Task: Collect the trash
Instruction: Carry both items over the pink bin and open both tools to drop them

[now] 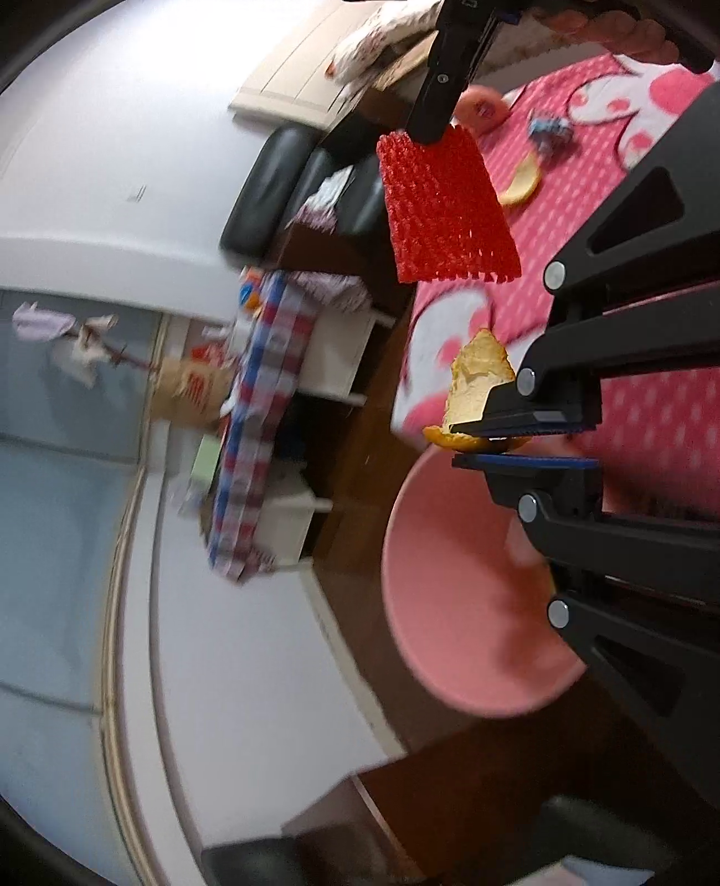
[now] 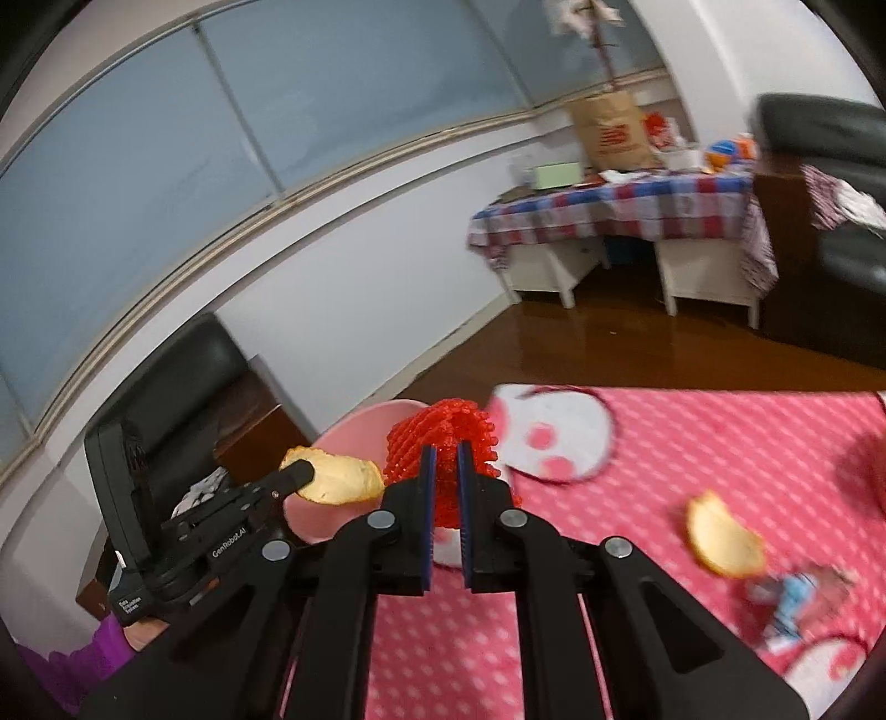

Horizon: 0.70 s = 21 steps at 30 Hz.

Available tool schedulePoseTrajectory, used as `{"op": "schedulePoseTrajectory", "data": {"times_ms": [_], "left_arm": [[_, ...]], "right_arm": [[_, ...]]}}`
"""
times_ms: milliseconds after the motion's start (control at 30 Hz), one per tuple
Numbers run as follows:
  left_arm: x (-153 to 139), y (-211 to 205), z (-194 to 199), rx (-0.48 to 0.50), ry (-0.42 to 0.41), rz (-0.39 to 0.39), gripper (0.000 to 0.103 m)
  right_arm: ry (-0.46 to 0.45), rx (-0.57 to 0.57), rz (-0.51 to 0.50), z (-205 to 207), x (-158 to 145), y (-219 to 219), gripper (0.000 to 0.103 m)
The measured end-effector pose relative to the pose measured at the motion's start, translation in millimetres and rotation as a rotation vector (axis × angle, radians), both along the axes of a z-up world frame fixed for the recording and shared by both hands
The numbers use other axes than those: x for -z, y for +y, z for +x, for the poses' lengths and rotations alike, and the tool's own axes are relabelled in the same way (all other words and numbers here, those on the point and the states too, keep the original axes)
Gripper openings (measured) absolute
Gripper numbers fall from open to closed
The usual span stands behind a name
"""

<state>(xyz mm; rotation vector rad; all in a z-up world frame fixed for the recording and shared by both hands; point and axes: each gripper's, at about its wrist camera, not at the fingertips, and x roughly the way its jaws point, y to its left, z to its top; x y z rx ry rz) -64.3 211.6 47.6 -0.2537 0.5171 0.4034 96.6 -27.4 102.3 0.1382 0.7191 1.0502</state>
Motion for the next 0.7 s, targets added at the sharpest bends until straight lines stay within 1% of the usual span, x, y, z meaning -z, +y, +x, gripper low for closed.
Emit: {"op": "schedulePoseTrajectory", "data": {"times_ms": [100,233,333,467,700], "left_arm": [[0,26,-12,-0.052,0.004,0.005,0.005],[8,56,-27,-0.098,0.026,-0.007,0.005],[16,73,-32,-0.105,0.046,-0.025,0.005],[28,91,-34,-0.096,0.067,-0.057,0.005],[41,101,-29,-0.068,0.073,-0.095,0.005]], "right_arm": [[-0.021,-0.046,-0.014,-7,-5,32,0.008],[-0.048,-0.097,-0.052,-17,-4,74,0.008],[-0.056,-0.122,-0.088,-22,3,103,0.008],[-0.074,-0.134,-0.137,-27,13,125,0.008],[-0.066,-0.126,-0.193,-23,25,145,0.008]]}}
